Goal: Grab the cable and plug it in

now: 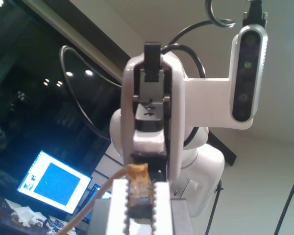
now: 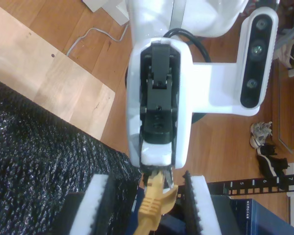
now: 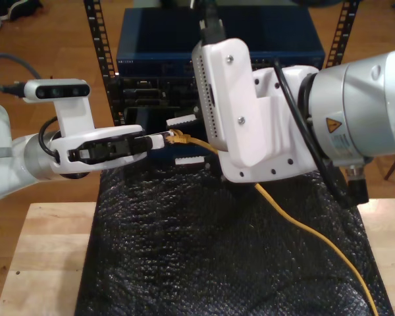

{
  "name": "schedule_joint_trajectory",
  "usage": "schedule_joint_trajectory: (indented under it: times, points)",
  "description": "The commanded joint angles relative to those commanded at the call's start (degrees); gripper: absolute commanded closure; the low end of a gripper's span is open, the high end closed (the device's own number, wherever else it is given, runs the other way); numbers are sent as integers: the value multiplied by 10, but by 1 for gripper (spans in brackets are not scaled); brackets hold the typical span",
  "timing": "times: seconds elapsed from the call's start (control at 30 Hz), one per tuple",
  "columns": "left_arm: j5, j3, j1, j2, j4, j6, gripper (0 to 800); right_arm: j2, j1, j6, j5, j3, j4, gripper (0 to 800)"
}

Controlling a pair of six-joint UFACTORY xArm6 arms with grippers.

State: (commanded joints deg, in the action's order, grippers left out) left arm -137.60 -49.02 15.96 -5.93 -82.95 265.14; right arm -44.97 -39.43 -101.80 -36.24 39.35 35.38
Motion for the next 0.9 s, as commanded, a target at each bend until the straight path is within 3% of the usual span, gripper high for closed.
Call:
schedule_joint_trajectory:
  times: [0.9]
  points:
    - [-25, 0, -2, -4, -16, -2, 798, -10, 1, -1, 3, 5, 41, 406]
